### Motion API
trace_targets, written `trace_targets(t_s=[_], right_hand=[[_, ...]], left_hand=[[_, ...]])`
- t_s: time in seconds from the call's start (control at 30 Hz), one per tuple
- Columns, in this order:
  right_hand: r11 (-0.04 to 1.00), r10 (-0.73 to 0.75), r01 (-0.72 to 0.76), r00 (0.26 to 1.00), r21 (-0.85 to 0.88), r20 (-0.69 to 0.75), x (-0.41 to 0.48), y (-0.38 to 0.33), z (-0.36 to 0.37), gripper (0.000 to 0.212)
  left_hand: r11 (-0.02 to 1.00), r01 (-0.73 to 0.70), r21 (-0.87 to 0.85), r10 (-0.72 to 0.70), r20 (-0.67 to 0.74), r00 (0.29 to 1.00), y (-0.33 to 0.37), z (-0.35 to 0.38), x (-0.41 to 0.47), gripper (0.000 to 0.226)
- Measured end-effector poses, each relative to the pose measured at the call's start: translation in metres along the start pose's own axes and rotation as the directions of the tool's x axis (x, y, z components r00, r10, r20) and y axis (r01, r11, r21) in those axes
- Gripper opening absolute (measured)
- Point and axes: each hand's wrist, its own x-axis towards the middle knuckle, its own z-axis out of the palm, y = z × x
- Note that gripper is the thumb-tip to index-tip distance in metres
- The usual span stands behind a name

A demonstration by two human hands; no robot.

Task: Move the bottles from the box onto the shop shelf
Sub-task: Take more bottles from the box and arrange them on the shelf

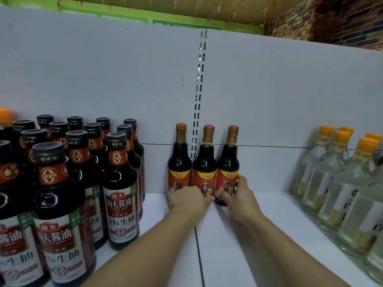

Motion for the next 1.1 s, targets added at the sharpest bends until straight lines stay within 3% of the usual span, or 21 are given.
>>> trace_targets(t_s=[0.63,0.83,1.0,1.1], right_hand=[[0.999,0.037,-0.036,0.999,0.037,-0.019,-0.006,-0.006,0.007,0.063],[0.989,0.147,-0.148,0.989,0.022,0.009,-0.018,-0.008,0.005,0.088],[0.982,0.189,-0.189,0.982,-0.029,-0.001,-0.033,-0.005,-0.004,0.084],[0.98,0.197,-0.198,0.98,-0.016,-0.038,-0.048,-0.007,-0.012,0.078]], left_hand=[[0.999,-0.005,0.034,0.003,0.049,0.999,0.0,0.005,0.016,0.069],[1.0,-0.014,-0.013,0.014,0.049,0.999,-0.003,0.005,0.013,0.067],[0.997,-0.065,-0.035,0.068,0.069,0.995,-0.011,0.0,0.004,0.058],[0.989,-0.069,-0.132,0.084,0.115,0.99,-0.014,-0.003,-0.003,0.051]])
